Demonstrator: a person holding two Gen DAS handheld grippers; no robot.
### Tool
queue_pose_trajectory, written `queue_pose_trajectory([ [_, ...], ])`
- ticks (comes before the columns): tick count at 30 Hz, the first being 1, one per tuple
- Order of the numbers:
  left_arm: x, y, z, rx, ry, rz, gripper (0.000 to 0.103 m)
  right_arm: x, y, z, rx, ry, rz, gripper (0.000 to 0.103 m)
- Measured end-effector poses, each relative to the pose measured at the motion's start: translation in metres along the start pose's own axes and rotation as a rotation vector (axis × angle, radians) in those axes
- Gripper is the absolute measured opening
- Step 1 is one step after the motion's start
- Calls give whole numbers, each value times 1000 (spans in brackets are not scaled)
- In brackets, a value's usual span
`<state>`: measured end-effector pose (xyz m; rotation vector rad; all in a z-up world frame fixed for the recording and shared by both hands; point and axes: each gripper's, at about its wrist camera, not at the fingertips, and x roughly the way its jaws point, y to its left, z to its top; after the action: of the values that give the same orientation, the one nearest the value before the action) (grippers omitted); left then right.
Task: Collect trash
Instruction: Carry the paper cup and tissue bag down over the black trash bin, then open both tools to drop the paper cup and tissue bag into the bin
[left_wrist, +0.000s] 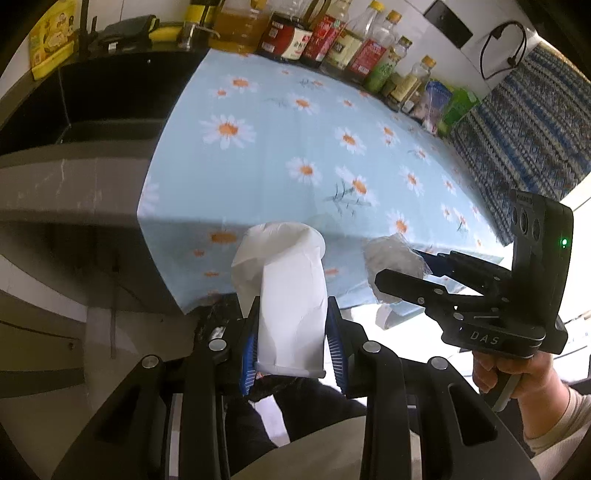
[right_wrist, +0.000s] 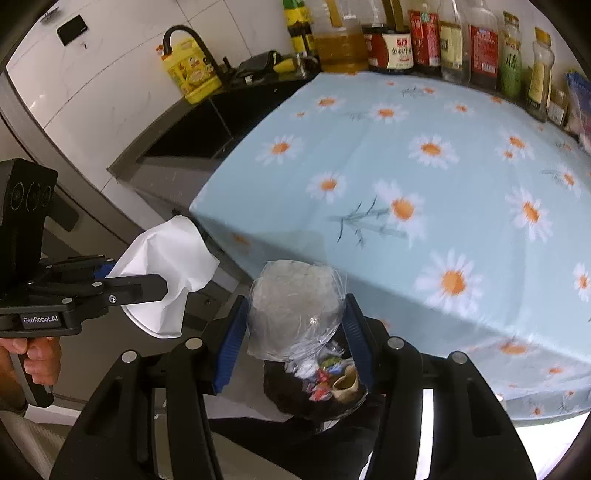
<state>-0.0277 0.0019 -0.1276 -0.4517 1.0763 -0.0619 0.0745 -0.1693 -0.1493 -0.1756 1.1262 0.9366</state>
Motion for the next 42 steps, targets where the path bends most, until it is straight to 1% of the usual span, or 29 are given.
queue_pose_trajectory([
  [10, 28, 10, -27, -18, 91, 5, 31, 27, 2, -23, 20, 75, 14, 53],
  [23, 68, 24, -47, -65, 193, 5, 31, 54, -10, -30, 52, 138, 22, 53],
  [37, 78, 27, -38, -82, 210, -8, 32, 59, -18, -25, 73, 148, 28, 53],
  [38, 79, 27, -37, -83, 212, -8, 32, 58, -20, -24, 78, 147, 26, 54],
  [39, 80, 27, -37, -86, 216, -8, 35, 58, -22, -23, 84, 145, 25, 55],
  [40, 81, 28, -36, -89, 220, -5, 37, 57, -23, -22, 92, 143, 27, 64],
  [41, 81, 29, -35, -95, 222, -6, 41, 57, -25, -22, 99, 140, 30, 67],
  [42, 82, 29, -34, -99, 224, -8, 42, 57, -26, -21, 106, 139, 32, 67],
])
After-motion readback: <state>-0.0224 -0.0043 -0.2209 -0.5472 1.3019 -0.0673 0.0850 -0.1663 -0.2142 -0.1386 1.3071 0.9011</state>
